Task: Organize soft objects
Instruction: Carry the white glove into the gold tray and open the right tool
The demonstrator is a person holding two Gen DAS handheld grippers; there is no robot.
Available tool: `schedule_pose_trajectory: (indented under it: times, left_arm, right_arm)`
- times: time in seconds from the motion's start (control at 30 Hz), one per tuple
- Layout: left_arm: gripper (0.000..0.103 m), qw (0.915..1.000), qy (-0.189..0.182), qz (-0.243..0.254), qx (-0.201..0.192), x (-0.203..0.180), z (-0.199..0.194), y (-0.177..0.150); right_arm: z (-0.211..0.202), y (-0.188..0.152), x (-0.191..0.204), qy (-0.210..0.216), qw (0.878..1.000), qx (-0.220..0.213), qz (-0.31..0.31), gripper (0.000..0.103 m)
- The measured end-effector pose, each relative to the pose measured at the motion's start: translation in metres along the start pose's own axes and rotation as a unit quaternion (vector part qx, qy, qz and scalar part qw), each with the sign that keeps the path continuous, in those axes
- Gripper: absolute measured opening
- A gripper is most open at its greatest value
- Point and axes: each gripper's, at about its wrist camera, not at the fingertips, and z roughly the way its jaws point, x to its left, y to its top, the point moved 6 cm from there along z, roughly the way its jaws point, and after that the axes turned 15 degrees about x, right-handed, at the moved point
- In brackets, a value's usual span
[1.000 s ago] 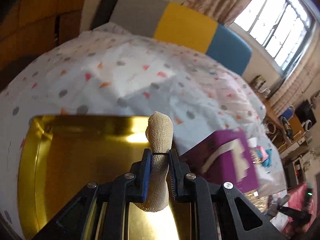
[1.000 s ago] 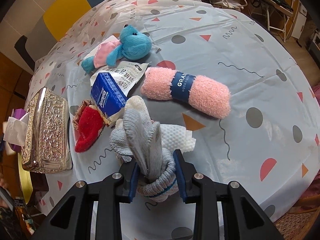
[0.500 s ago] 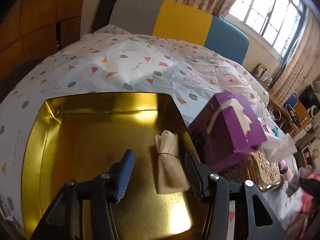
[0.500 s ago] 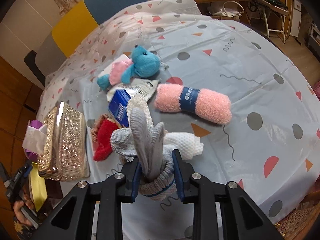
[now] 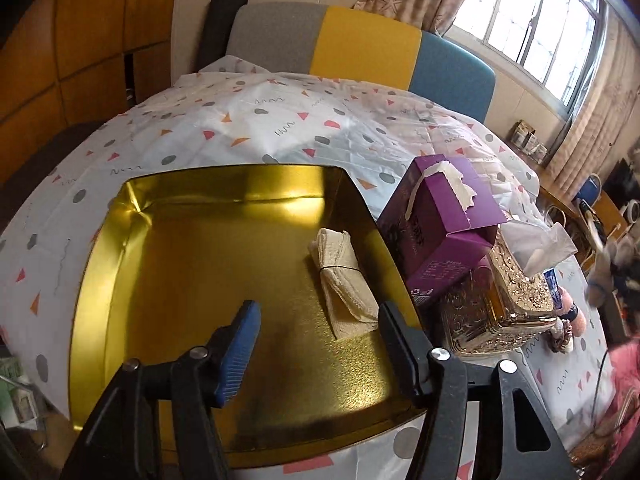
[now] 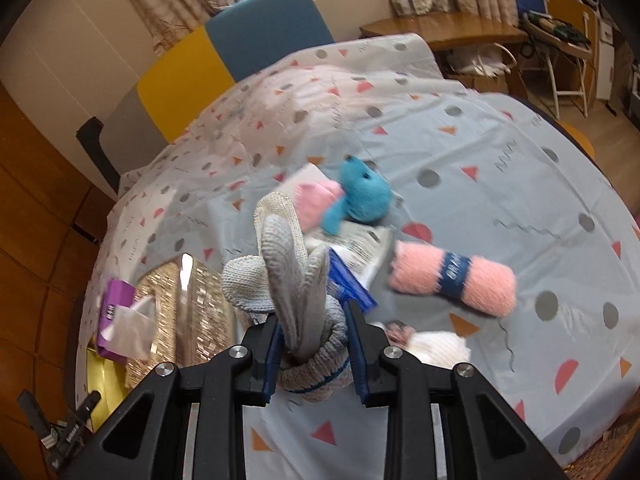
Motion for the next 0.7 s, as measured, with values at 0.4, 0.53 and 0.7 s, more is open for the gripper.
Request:
schedule_pose_trajectory:
  times: [0.4,0.53,0.7]
  left_arm:
    - [0.067,0.9998,0.006,-0.001,-0.018,0.008,-0.016,-0.01]
    - [0.071,0.9997,0.009,-0.005,-0.022,0.014,-0.018,-0.013]
    - [0.072,0.9994,0.01,-0.024,-0.021,0.03,-0.018,-0.015]
  right_arm:
    - [-0.011,0.038,0.187,0.076,0.985,-0.02,-0.152,0.028]
    - [0.001,0.014,0.245,0.094,0.973,0.005,-0.21,0.028]
    - [0.028,-0.029,0.287,0.107,0.958,0.048,-0.262,0.028]
